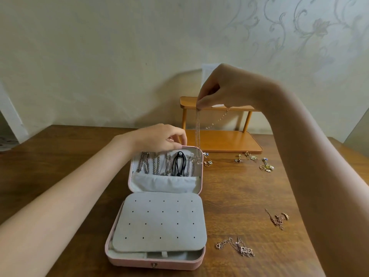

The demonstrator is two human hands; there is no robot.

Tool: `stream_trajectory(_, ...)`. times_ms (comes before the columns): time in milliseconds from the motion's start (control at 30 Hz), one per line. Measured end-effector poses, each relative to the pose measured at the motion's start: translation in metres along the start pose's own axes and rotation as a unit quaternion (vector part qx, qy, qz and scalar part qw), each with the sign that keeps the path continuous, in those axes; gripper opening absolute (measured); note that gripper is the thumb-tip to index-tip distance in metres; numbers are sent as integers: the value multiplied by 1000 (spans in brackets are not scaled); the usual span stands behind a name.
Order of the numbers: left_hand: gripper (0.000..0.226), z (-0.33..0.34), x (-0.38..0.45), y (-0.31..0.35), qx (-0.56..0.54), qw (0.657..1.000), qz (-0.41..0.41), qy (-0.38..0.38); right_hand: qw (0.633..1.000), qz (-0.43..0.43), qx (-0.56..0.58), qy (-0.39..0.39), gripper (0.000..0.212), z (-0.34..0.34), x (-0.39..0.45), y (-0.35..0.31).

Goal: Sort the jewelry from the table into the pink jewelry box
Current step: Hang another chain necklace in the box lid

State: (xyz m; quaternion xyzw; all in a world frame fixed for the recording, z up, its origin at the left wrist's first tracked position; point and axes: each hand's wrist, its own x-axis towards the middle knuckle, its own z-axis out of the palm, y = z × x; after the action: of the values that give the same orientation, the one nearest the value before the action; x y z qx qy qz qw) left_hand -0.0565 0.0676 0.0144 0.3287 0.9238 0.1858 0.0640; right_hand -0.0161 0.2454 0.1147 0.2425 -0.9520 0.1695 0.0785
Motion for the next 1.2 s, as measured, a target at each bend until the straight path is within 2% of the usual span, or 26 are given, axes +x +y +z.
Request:
stream_trajectory(133,19,-9,-8,8,-57,996,-14,-70,1000,5,2,-7,14,3,-4,-4)
stream_trajectory(233,25,-8,-8,12,-39,994,-26,-96,1000,5,15,-17,15,4,-8,-6)
stream_trajectory(400,23,-1,-8,16,33,999,-4,-34,1000,4,13,-28,12,8,-8,-10)
stream_trajectory(567,25,-1,-8,23,60,998,-18,-15,998,20,4,-51,12,14,-7,-8)
stream_trajectory(833,14,-2,-9,27,29,999,-25,-21,999,14,-4,-49,13,17,-5,-6)
stream_trajectory(967,18,-5,-10,28,26,998,-36,-40,998,19,-30,-45,15,23,-4,-3)
stream_trajectory(1100,19,-6,-9,31,21,995,-39,-93,998,23,-31,-51,12,34,-5,3)
stream_trajectory(1200,35,-4,-8,32,50,993,-50,-96,999,22,-28,-39,14,39,-7,6)
